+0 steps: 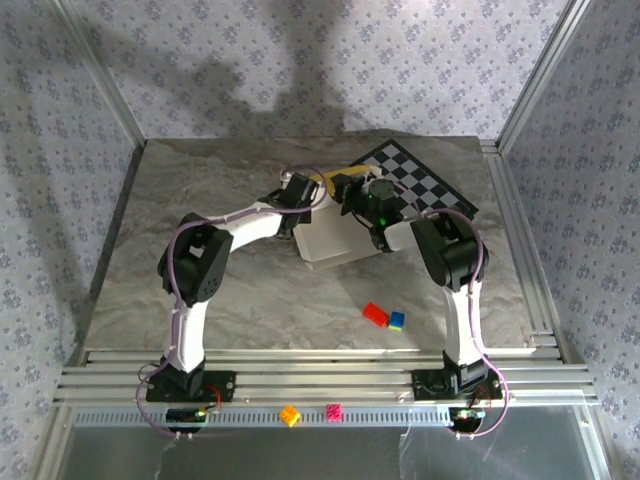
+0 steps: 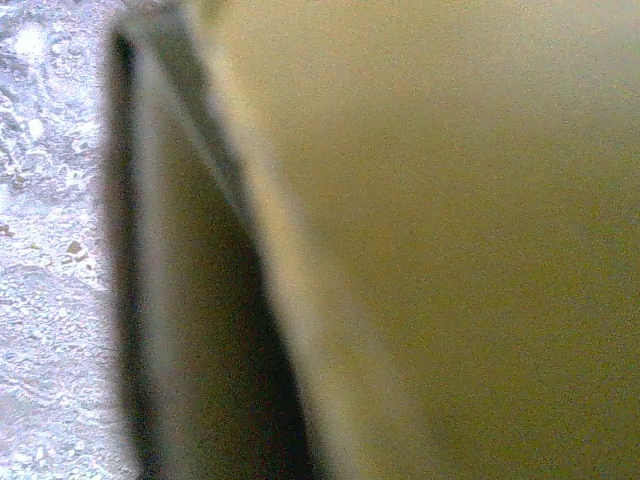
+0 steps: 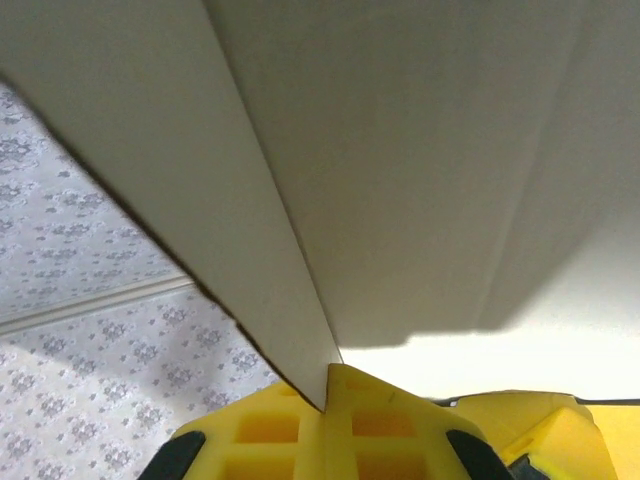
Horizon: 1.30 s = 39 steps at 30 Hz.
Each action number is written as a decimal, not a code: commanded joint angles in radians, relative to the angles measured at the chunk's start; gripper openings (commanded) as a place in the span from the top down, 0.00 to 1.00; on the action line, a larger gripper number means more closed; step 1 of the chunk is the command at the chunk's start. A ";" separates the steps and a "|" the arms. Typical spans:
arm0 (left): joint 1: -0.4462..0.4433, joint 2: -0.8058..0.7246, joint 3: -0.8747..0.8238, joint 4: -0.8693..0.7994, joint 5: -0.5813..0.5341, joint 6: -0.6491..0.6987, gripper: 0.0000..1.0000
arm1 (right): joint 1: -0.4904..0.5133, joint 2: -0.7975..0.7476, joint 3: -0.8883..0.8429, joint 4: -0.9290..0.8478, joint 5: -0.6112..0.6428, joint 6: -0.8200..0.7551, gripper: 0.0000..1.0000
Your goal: Fold the paper box
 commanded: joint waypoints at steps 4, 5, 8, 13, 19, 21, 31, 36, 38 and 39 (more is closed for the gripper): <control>0.007 0.045 0.052 -0.178 -0.096 0.013 1.00 | 0.001 -0.089 -0.021 -0.137 0.032 -0.034 0.99; 0.007 0.051 0.061 -0.195 -0.099 0.018 1.00 | 0.001 -0.095 -0.023 -0.149 0.033 -0.042 0.97; 0.006 0.047 0.053 -0.192 -0.101 0.040 1.00 | -0.002 -0.112 -0.021 -0.179 0.029 -0.062 0.87; 0.008 0.004 -0.005 -0.128 -0.103 0.094 1.00 | -0.012 -0.169 0.006 -0.267 -0.015 -0.135 0.58; 0.019 -0.069 -0.056 -0.081 -0.103 0.205 1.00 | -0.054 -0.382 -0.019 -0.542 -0.046 -0.331 0.49; 0.032 -0.117 -0.087 -0.049 -0.083 0.238 1.00 | -0.078 -0.471 -0.032 -0.680 -0.032 -0.414 0.49; 0.137 -0.337 -0.191 0.040 0.331 0.407 1.00 | -0.205 -0.691 0.177 -1.397 0.057 -0.816 0.54; 0.156 -0.379 -0.159 -0.027 0.429 0.442 1.00 | -0.198 -0.619 0.395 -1.710 0.072 -0.855 0.55; 0.157 -0.389 -0.147 -0.052 0.453 0.448 1.00 | -0.178 -0.602 0.455 -1.755 0.089 -0.852 0.55; 0.156 -0.394 -0.144 -0.060 0.460 0.447 1.00 | -0.165 -0.597 0.479 -1.769 0.100 -0.840 0.55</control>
